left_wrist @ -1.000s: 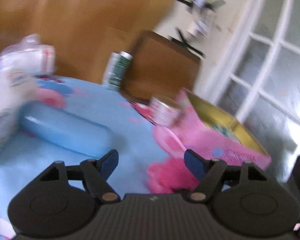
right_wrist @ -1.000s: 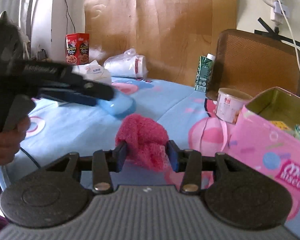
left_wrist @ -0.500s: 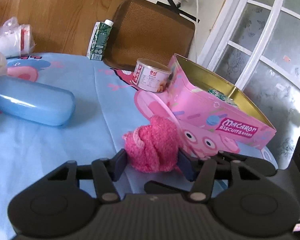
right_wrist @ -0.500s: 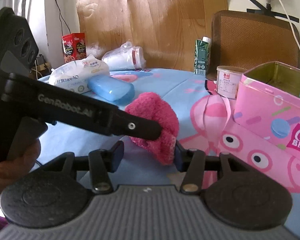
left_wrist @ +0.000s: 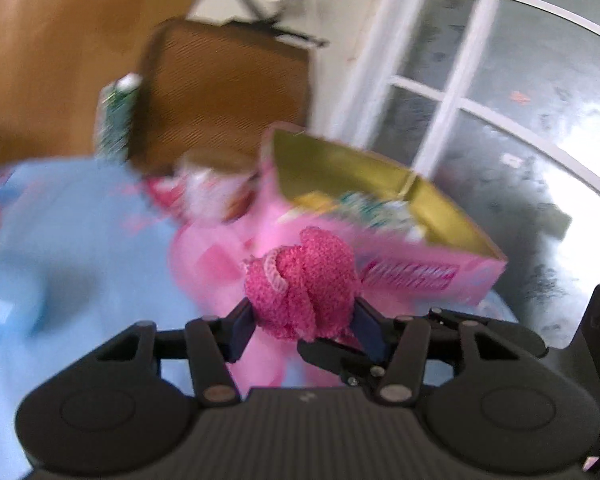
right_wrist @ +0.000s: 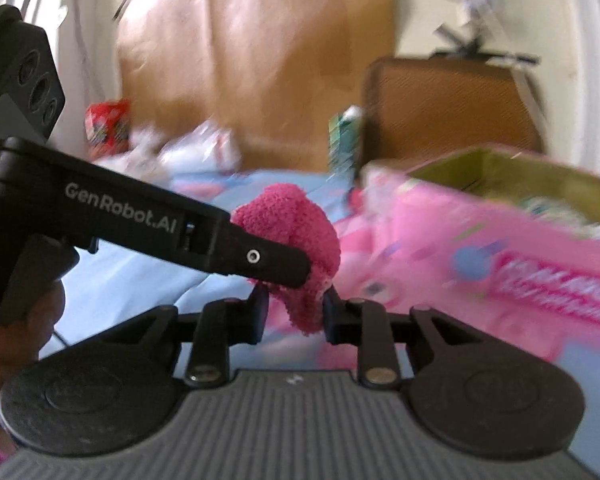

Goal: Organize soft objects
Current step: 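Carry the pink fuzzy cloth into the pink tin and release it, then move the right tool from the tin to the blue plastic case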

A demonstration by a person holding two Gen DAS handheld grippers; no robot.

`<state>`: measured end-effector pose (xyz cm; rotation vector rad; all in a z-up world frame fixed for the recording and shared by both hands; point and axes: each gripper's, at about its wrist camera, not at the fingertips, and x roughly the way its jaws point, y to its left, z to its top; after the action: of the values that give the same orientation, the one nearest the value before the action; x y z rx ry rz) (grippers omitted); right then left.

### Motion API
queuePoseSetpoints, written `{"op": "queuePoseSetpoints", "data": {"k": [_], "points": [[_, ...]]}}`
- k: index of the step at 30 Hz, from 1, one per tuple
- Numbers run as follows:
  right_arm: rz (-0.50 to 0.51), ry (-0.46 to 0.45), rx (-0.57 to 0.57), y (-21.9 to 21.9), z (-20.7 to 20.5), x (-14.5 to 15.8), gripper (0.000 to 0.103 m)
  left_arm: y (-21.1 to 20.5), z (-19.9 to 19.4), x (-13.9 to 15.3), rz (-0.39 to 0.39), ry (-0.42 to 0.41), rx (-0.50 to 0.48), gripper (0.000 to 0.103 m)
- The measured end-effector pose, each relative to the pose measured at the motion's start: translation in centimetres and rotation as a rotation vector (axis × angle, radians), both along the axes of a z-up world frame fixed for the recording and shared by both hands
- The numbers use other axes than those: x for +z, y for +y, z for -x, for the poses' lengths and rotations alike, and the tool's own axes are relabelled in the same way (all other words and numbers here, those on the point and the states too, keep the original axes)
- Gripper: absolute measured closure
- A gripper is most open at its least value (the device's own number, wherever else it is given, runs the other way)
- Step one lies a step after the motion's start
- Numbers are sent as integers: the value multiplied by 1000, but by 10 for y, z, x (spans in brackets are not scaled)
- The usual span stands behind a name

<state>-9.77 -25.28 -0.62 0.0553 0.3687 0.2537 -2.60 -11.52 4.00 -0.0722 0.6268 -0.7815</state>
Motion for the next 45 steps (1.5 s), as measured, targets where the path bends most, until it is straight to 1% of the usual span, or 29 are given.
{"op": "queuePoseSetpoints", "data": {"k": [3,6,11,12,13,14,15,17,18,19,22,24,27,30,32,34,37,40,42,45], "points": [[-13,-59,-92,-24,3,13,73,-36,-10,18,10,-33,-66,51],[-6,-102,-194,-49,4,21,73,-80,-16,28,-12,-66,-135,51],[-23,-106,-359,-95,4,22,73,-152,-20,35,-55,-89,-228,50],[-29,-105,-389,-103,3,22,73,-164,-21,34,-63,-82,-234,43],[-33,-101,-417,-111,2,21,73,-173,-21,32,-75,-76,-233,35],[-35,-94,-449,-120,1,20,73,-180,-21,30,-83,-80,-228,31],[-32,-84,-485,-127,-1,19,70,-183,-19,29,-82,-88,-222,27],[-26,-57,-583,-141,-5,14,63,-183,-16,27,-83,-96,-218,26],[-24,-48,-626,-147,-7,11,56,-180,-15,27,-81,-98,-216,24],[-25,-44,-650,-151,-6,9,50,-175,-14,27,-82,-104,-205,22],[-19,-67,-682,-155,-2,6,43,-157,-15,27,-76,-100,-161,22],[-11,-87,-683,-152,-1,6,43,-141,-18,28,-57,-83,-133,22],[-14,-128,-662,-139,3,6,42,-105,-15,25,-34,-77,-81,22],[0,-161,-627,-129,2,10,42,-63,-9,20,-20,-72,-20,21],[-6,-177,-593,-119,1,12,42,-30,-5,12,-11,-50,25,21],[-16,-183,-542,-108,-5,16,42,4,-3,3,-3,-21,80,20],[0,-178,-447,-84,-12,19,41,58,0,-11,6,28,187,20],[10,-147,-298,-56,-22,22,37,111,1,-23,18,68,322,20],[12,-113,-193,-36,-32,21,37,143,0,-29,15,82,425,20],[28,-66,-82,-5,-47,17,37,184,-3,-35,10,99,573,20]]}}
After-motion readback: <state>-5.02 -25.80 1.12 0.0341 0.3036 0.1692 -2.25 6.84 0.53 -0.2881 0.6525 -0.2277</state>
